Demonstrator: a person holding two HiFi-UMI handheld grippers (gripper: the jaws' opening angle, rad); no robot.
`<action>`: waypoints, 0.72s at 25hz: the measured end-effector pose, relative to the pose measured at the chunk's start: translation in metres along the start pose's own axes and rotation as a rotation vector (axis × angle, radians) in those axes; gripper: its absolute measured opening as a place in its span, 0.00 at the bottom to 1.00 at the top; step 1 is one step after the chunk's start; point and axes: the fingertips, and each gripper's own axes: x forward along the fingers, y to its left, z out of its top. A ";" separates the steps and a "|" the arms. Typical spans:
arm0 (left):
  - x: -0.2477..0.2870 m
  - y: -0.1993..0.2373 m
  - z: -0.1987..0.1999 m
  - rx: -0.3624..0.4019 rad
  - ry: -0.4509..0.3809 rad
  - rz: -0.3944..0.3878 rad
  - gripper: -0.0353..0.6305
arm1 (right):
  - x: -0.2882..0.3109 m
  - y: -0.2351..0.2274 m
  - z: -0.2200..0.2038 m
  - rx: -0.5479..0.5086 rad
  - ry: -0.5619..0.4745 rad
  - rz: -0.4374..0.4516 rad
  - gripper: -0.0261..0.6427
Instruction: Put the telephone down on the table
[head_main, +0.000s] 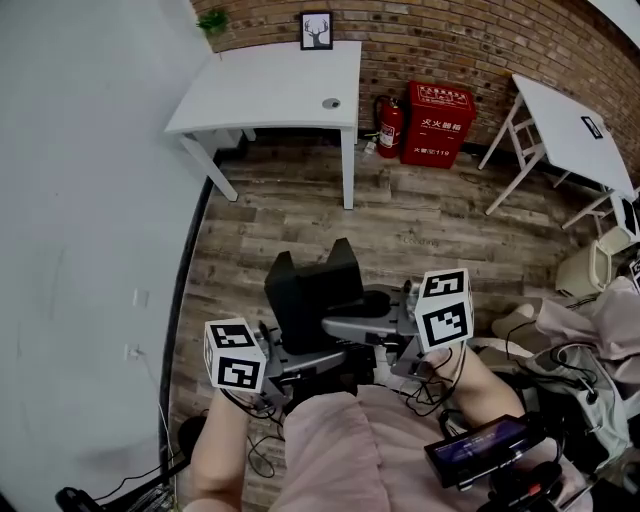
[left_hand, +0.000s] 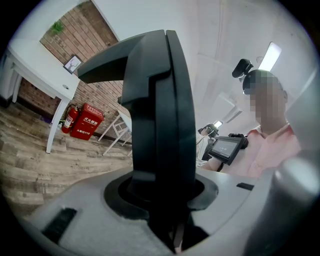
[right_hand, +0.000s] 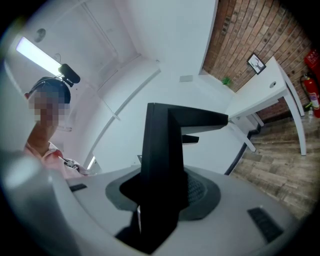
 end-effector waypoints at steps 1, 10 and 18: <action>-0.001 0.006 0.004 0.001 0.001 -0.001 0.30 | 0.003 -0.006 0.004 0.001 0.001 -0.001 0.28; -0.026 0.082 0.067 0.006 0.020 -0.001 0.30 | 0.040 -0.078 0.067 0.012 -0.002 0.000 0.28; -0.085 0.146 0.119 0.012 0.056 -0.035 0.30 | 0.107 -0.132 0.121 0.006 -0.037 -0.040 0.28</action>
